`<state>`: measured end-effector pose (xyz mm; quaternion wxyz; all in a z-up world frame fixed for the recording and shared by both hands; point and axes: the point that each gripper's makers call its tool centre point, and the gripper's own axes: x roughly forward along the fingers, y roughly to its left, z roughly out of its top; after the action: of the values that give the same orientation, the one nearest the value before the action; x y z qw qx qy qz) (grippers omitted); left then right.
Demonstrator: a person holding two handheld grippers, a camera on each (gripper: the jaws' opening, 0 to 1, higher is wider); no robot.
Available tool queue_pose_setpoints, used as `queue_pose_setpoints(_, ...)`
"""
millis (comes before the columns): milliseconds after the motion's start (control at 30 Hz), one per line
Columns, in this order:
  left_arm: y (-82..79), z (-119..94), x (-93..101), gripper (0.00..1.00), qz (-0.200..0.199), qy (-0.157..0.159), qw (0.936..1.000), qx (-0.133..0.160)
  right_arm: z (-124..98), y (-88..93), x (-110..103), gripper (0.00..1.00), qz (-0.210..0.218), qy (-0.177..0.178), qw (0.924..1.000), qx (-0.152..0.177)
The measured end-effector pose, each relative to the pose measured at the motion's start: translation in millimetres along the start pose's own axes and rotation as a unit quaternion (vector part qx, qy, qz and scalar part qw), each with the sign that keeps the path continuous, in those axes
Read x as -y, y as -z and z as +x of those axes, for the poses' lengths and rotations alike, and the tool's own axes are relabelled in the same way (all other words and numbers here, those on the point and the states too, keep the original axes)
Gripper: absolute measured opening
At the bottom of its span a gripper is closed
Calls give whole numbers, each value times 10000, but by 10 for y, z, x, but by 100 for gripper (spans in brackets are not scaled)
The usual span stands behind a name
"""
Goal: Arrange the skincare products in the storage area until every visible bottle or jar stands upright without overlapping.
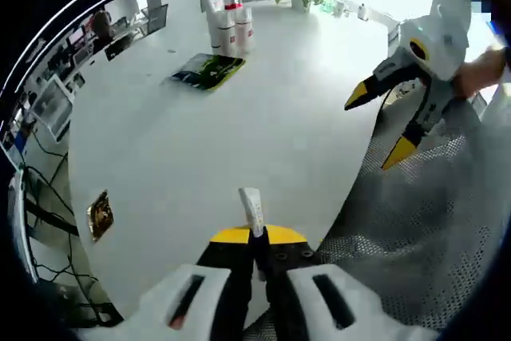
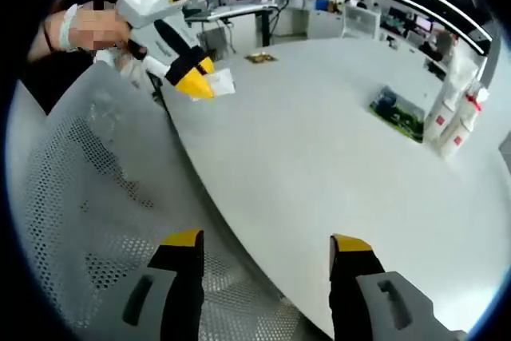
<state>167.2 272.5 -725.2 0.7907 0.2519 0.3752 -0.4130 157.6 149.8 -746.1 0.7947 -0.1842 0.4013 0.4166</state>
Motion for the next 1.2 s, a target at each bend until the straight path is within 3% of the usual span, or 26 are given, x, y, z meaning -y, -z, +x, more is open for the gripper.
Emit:
queue_pose_setpoints(100,-22,-10,206,0,109,66,9997,208,-10,-84,-50,65,154,-140,9996,204)
queue_pose_setpoints(200,-7,-49,343,0,959,-148,9952,158,-32,-116,-124,55,732,-479,9959,225)
queue_pose_setpoints(300,-97,-68,351,0,1221,-402,9913,289,-103,-258,-123,47,845,-667,9929,499)
queue_pose_setpoints(367,-218,-70,371,0,1722,-557,9817,593,-173,-309,-170,44,777,-716,9930,526)
queue_pose_setpoints(400,-279,-68,399,0,1924,-604,9759,836,-194,-339,-201,43,692,-744,9931,579)
queue_pose_setpoints(433,-268,-39,470,0,2002,-445,9752,828,-212,-358,-265,40,666,-814,9931,519)
queue_pose_setpoints(467,-259,-38,477,0,2018,-428,9754,772,-223,-390,-414,37,542,-1076,9916,480)
queue_pose_setpoints(500,-295,-51,452,0,2046,-512,9739,845,-229,-427,-479,33,375,-1113,9917,523)
queue_pose_setpoints(567,-275,-43,424,0,2003,-543,9751,784,-208,-504,-585,24,-304,-986,9921,716)
queue_pose_setpoints(633,-260,-35,413,0,2033,-572,9748,716,-168,-487,-660,15,-842,-869,9906,635)
queue_pose_setpoints(733,-257,-32,405,0,2131,-635,9728,650,-127,-502,-649,15,-1545,-540,9846,619)
queue_pose_setpoints(1200,-264,-22,464,0,2223,-492,9714,674,-74,-654,-687,7,-1799,-607,9794,689)
